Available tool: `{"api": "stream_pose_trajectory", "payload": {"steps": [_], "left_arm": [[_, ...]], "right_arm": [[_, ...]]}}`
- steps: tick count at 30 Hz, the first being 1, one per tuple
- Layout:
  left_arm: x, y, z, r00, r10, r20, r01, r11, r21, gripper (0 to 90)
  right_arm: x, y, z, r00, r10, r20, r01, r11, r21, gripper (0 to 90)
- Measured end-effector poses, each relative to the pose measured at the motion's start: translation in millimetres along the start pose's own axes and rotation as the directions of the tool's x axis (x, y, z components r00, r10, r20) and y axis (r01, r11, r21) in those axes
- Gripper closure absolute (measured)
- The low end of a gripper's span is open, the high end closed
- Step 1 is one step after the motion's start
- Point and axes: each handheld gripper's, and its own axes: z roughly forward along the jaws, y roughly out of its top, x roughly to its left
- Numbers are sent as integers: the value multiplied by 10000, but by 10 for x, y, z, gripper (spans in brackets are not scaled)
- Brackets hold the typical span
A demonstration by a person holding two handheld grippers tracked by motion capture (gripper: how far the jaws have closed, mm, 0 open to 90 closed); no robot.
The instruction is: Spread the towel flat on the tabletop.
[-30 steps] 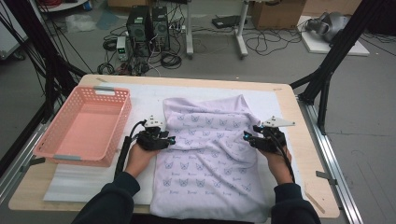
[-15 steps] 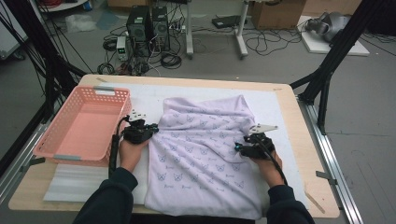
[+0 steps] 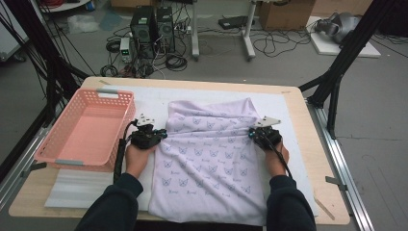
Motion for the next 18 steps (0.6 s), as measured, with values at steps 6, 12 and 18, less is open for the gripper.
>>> {"api": "stream_pose_trajectory", "payload": {"steps": [6, 12, 18], "left_arm": [[-14, 9, -21, 9993, -113, -370, 105, 9997, -200, 594], [2, -29, -160, 9985, -530, 161, 535, 9979, -356, 469], [-81, -69, -322, 9990, -321, 306, 335, 9983, -478, 433]], "right_arm": [[-26, 75, 68, 9975, 666, 255, -664, 9977, -109, 794], [-73, -17, -274, 9941, 1080, 69, -1066, 9887, -1054, 667], [-33, -200, -572, 9923, 1176, -382, -1216, 9838, -1315, 634]]}}
